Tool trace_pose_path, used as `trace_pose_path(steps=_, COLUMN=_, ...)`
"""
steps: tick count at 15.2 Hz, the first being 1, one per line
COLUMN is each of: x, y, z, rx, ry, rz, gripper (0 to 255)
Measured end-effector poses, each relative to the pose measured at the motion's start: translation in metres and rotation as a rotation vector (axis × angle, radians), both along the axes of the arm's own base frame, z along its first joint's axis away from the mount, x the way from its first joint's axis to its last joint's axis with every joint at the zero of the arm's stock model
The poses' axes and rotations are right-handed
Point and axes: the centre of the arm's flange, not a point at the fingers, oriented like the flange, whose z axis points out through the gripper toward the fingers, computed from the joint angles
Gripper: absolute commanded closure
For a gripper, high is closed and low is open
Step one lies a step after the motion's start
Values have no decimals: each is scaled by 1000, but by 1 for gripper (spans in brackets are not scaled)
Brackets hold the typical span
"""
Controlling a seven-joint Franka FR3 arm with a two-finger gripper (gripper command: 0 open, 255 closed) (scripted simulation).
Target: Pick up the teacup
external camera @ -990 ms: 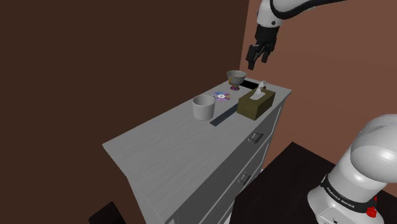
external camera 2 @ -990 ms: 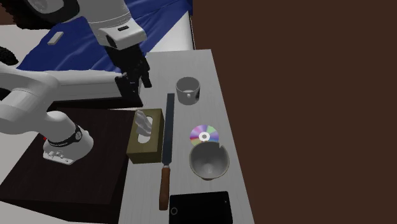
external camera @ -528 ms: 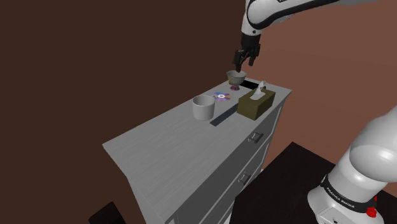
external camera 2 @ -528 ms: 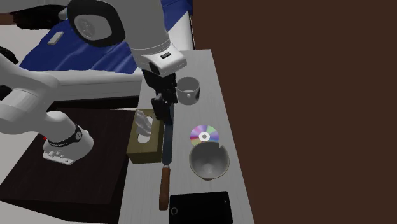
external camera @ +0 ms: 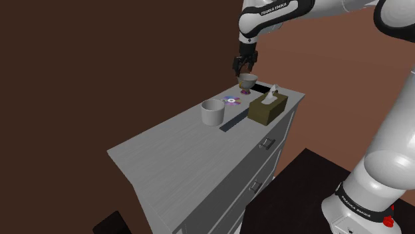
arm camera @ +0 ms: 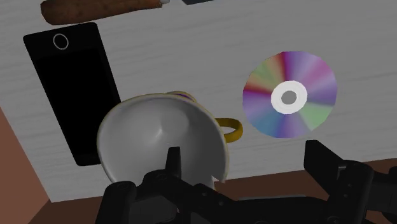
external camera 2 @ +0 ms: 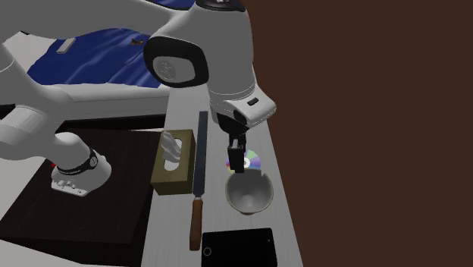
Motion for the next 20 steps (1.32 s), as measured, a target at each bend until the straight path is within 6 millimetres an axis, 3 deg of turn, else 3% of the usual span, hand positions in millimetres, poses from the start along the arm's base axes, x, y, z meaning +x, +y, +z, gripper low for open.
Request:
trace_pose_path(steps=2, x=17, y=-5, z=-10, rx=3, ry=5, rz=-2, gripper=0)
trace_pose_path(steps=9, x=20, y=-8, z=-47, rx=4, ry=6, rz=-3, gripper=0)
trace_pose_path(steps=10, x=20, y=-8, z=-49, rx=4, ry=6, rz=-3, gripper=255)
trace_pose_path(steps=20, x=20, y=-7, z=-49, rx=4, ry=3, rz=-2, gripper=255)
